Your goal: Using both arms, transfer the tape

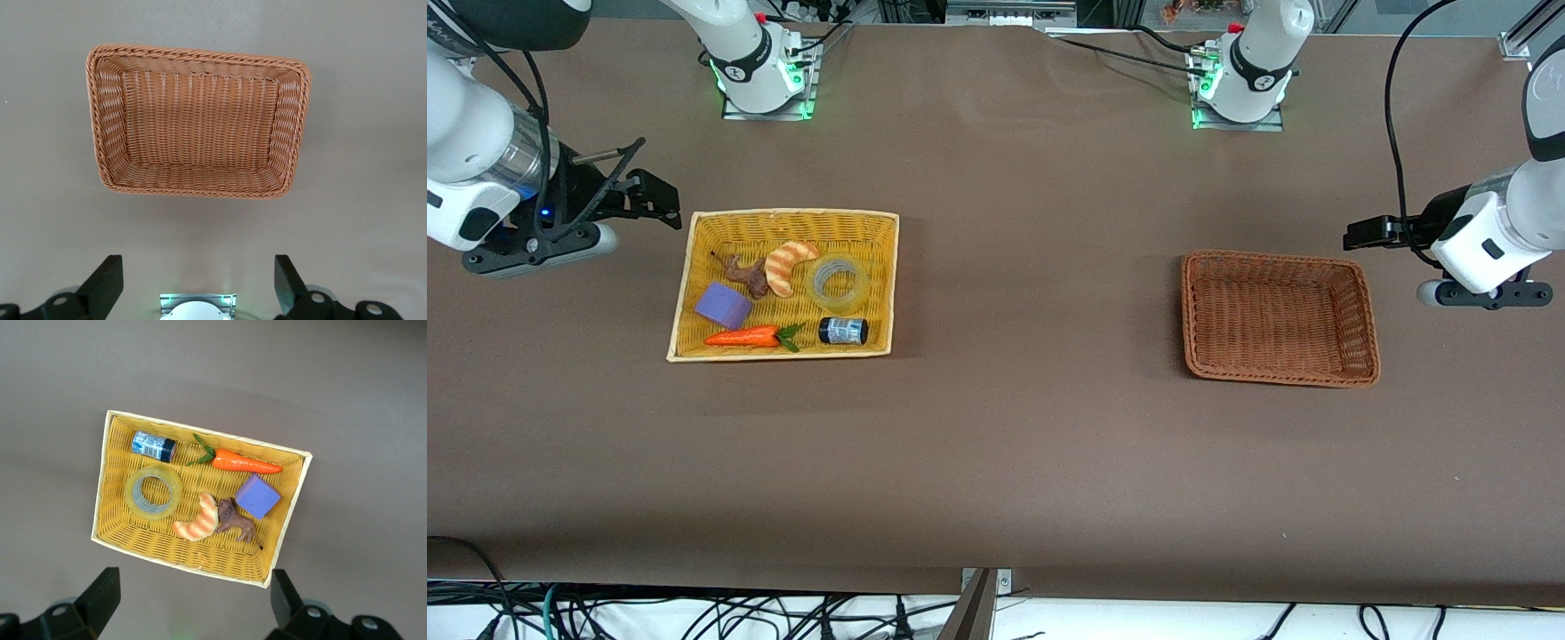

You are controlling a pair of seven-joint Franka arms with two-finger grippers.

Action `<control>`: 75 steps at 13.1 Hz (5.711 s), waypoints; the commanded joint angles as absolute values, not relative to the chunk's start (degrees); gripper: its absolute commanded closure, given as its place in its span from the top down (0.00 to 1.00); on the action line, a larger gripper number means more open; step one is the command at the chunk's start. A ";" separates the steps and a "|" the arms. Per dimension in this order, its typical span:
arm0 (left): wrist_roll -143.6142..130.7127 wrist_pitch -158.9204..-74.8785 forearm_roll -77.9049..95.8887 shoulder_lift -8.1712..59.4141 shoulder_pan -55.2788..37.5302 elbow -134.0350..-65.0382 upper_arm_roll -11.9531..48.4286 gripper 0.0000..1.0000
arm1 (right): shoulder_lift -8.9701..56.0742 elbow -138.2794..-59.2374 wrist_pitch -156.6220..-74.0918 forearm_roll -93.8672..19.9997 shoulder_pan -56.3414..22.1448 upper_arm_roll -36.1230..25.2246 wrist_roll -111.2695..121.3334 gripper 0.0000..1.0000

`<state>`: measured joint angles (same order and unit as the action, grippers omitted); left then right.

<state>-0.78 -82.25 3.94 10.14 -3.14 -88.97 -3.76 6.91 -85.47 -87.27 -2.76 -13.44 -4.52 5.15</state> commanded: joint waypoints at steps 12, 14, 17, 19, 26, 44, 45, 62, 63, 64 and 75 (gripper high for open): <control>-0.35 -81.65 5.10 10.99 -3.08 -87.10 -3.87 1.00 | 5.36 -85.25 -85.25 -2.55 -12.57 -4.66 5.80 1.00; -0.35 -81.65 5.10 11.07 -3.08 -86.84 -3.96 1.00 | 5.36 -85.25 -85.25 -2.46 -12.57 -4.66 5.80 1.00; -0.35 -81.74 5.18 11.42 -3.08 -86.66 -3.87 1.00 | 5.36 -85.34 -84.12 -2.37 -12.57 -4.48 5.71 1.00; -0.26 -81.74 5.10 11.78 -3.08 -85.61 -3.87 1.00 | 5.36 -85.52 -84.02 -2.37 -12.57 -4.40 5.71 1.00; -0.18 -81.83 5.10 11.87 -3.08 -85.61 -3.87 1.00 | 5.36 -86.04 -84.02 -2.81 -12.57 -4.31 5.54 1.00; -0.18 -83.32 5.01 11.87 -2.99 -85.69 -3.87 1.00 | 6.86 -104.99 -103.84 -3.08 -14.15 0.60 -3.58 1.00; -0.18 -83.32 5.10 11.87 -2.99 -85.69 -3.87 1.00 | 6.77 -108.60 -108.15 -3.08 -14.15 1.66 -5.43 1.00; -0.18 -83.23 5.10 11.87 -2.99 -85.69 -3.87 1.00 | 18.10 -130.78 -144.49 -2.99 -16.26 3.52 -9.76 0.31; -0.18 -83.23 5.10 11.87 -2.99 -85.78 -3.87 1.00 | 18.19 -130.61 -144.49 -2.99 -16.26 3.52 -9.76 0.13; -0.18 -83.23 5.10 11.87 -2.99 -85.69 -3.87 1.00 | 18.02 -130.34 -144.32 -2.99 -16.26 3.52 -9.84 0.00; -0.18 -83.23 5.10 11.87 -2.99 -85.69 -3.78 1.00 | 22.74 -98.46 -115.75 -2.81 -27.48 3.87 -28.16 0.00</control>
<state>-0.77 -83.63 3.95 11.14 -3.14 -87.35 -3.74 17.61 -104.56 -117.12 -2.92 -22.25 3.87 -20.23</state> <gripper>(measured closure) 0.000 0.784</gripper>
